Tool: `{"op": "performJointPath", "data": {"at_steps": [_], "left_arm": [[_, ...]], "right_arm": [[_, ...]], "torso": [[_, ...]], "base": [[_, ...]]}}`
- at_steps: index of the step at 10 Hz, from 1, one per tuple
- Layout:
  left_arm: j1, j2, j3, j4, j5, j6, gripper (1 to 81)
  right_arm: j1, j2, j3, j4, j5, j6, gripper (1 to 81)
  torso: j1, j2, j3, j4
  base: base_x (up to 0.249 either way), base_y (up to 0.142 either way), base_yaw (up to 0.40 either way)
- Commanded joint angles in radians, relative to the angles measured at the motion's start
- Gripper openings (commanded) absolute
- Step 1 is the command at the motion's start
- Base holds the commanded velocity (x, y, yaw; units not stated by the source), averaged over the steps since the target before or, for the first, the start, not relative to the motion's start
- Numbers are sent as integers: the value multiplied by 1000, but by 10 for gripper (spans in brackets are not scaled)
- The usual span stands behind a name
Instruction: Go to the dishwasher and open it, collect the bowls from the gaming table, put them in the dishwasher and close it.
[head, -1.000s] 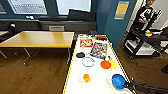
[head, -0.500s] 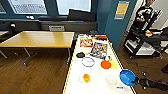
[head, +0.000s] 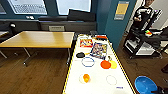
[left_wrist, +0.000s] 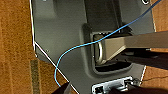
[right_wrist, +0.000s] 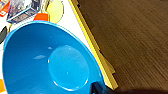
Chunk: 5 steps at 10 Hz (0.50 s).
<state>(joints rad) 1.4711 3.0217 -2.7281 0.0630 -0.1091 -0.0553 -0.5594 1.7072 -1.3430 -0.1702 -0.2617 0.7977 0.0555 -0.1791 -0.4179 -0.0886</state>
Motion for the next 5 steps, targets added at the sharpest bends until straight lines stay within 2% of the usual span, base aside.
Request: {"op": "performJointPath", "data": {"at_steps": [1,2,3,4,5], "left_arm": [[-16,-1,7,6,62,3,811],[-16,-1,5,6,62,5,811],[-16,-3,4,8,62,6,811],[-16,-4,2,8,63,6,811],[-16,-6,2,9,65,6,811]], "right_arm": [[-197,-275,228,-20,-2,-144,10],[-304,-321,275,9,92,-188,10],[-448,-357,310,94,243,-299,10],[-567,-363,314,169,323,-390,10],[-683,-361,323,288,460,-537,10]], "torso": [[0,0,0,0],[0,0,0,0],[0,0,0,0],[0,0,0,0],[0,0,0,0]], "base": [[0,0,0],[0,0,0],[0,0,0],[0,0,0],[0,0,0]]}}
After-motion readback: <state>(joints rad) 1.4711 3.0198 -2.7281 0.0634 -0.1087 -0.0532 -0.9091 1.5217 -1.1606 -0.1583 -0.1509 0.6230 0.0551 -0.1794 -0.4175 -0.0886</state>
